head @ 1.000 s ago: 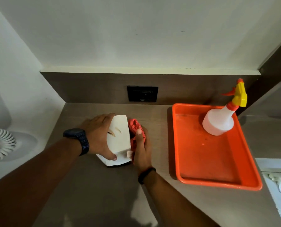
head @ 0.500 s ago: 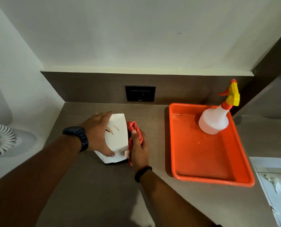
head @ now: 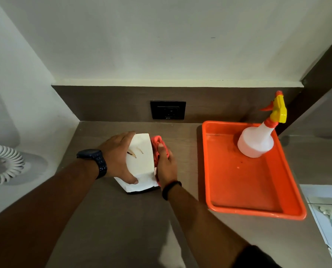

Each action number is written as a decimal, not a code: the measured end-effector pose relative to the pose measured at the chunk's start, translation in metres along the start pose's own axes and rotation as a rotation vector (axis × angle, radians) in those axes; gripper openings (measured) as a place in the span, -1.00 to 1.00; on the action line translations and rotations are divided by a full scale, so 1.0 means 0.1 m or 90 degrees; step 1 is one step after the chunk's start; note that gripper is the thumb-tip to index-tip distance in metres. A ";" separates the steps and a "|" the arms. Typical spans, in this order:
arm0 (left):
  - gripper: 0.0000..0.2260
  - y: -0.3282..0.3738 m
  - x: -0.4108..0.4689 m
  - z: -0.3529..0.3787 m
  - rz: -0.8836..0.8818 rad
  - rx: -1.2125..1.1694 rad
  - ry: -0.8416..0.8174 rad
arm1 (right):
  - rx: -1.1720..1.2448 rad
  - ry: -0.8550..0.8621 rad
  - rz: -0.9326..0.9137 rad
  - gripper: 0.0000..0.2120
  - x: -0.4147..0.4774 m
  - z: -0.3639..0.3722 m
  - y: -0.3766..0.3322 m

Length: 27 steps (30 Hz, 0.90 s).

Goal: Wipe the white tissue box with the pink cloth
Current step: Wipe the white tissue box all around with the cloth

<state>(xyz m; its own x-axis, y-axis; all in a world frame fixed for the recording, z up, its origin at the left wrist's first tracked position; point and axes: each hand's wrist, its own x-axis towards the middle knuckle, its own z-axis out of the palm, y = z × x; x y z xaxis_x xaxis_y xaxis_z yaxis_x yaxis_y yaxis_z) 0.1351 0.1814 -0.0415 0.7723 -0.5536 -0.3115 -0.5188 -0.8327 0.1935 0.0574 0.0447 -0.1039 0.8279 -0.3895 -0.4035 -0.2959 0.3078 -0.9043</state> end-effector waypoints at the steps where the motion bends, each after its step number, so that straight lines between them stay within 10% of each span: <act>1: 0.27 0.00 -0.01 0.01 0.000 -0.005 0.001 | 0.007 0.009 -0.002 -0.60 -0.08 -0.02 0.05; 7: 0.23 -0.04 -0.06 0.03 0.024 -0.014 0.011 | 0.010 -0.001 -0.100 -0.82 -0.20 0.03 -0.02; 18: 0.23 -0.04 -0.09 0.03 0.040 0.000 0.009 | -0.033 0.043 0.003 -0.59 -0.25 -0.05 0.22; 27: 0.25 -0.03 -0.09 0.01 0.045 0.007 -0.010 | -0.014 -0.002 -0.137 -0.67 -0.05 0.05 -0.07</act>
<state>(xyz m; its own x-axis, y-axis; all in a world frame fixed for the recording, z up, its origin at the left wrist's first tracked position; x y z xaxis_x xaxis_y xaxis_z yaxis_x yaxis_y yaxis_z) 0.1294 0.1890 -0.0398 0.7272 -0.6113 -0.3123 -0.5762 -0.7909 0.2063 0.0579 0.0490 -0.0945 0.8745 -0.4416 -0.2006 -0.1224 0.1992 -0.9723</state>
